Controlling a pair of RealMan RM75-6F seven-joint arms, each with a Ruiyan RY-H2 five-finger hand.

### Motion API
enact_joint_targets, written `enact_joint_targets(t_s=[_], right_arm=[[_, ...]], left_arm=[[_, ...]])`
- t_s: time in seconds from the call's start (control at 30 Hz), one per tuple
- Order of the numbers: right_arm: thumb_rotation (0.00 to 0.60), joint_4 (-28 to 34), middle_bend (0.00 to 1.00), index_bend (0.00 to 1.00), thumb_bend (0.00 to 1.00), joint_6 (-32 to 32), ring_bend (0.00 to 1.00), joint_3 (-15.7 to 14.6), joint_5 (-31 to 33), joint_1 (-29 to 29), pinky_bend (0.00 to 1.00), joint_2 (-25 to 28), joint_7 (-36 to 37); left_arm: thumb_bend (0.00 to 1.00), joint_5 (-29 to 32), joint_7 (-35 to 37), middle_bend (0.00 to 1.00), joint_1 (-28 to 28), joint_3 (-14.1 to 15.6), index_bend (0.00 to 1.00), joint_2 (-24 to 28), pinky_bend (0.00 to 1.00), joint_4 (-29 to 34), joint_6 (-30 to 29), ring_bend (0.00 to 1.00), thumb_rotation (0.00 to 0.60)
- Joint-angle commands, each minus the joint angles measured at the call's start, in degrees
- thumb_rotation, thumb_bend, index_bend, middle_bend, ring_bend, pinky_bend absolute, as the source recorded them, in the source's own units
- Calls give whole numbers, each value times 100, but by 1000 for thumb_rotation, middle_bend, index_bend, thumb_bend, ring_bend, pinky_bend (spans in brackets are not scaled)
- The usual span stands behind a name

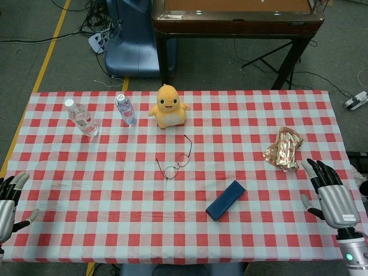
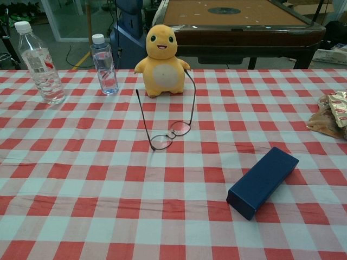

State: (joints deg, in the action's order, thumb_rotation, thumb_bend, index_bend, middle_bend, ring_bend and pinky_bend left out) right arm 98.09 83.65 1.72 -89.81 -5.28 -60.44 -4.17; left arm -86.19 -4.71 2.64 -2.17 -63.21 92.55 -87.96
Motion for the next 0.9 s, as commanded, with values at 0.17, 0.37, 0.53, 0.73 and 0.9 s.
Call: enact_joint_targets(t_s=[0.17, 0.37, 0.53, 0.73, 0.9], right_arm=[[600, -5, 66, 0, 397, 5, 0, 1, -27, -11, 88, 19, 20], [600, -32, 69, 0, 398, 3, 0, 12, -38, -29, 88, 3, 44], [600, -45, 79, 0, 398, -71, 0, 30, -27, -85, 88, -3, 47], [600, 0, 141, 0, 398, -422, 31, 209, 6, -428, 89, 29, -13], [600, 33, 357, 0, 427, -995, 216, 369, 165, -853, 220, -5, -17]], left_arm=[[260, 3, -50, 77, 0, -4, 78, -22, 0, -10, -7, 80, 600], [260, 7, -68, 77, -4, 1, 78, -12, 0, 16, -3, 80, 600], [260, 11, -76, 77, -5, 1, 78, -5, 0, 22, 0, 80, 600], [260, -2, -76, 77, -5, -1, 78, -7, 0, 29, -10, 80, 600], [260, 17, -53, 77, -20, 1, 78, -14, 0, 6, -17, 80, 600]])
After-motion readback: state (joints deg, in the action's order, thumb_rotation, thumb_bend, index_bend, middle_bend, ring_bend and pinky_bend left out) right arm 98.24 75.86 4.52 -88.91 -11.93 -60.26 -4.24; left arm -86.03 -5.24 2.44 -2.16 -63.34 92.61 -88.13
